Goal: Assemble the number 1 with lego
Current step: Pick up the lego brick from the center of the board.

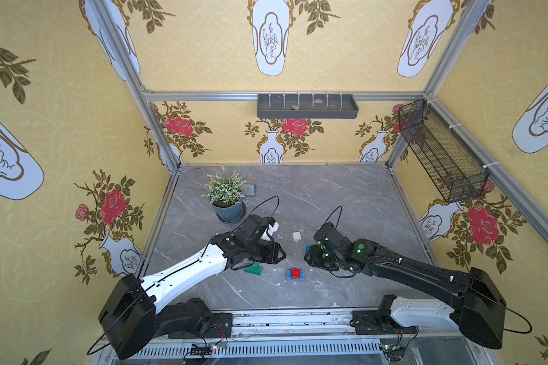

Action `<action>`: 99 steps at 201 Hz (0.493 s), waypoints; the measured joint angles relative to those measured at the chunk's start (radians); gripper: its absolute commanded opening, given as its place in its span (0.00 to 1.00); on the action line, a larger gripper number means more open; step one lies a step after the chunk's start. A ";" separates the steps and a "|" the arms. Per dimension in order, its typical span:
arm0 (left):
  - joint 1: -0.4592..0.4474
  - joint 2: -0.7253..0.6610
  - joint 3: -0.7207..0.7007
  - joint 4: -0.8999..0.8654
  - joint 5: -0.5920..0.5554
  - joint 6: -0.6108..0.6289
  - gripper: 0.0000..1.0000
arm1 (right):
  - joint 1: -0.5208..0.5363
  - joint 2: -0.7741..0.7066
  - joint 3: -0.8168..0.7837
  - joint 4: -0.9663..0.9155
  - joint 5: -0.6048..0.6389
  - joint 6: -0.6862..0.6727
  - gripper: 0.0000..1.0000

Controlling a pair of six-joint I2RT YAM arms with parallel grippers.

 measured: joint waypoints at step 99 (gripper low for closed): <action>0.013 -0.296 -0.121 0.063 -0.346 -0.037 0.48 | -0.286 0.015 0.021 -0.280 0.114 0.015 0.76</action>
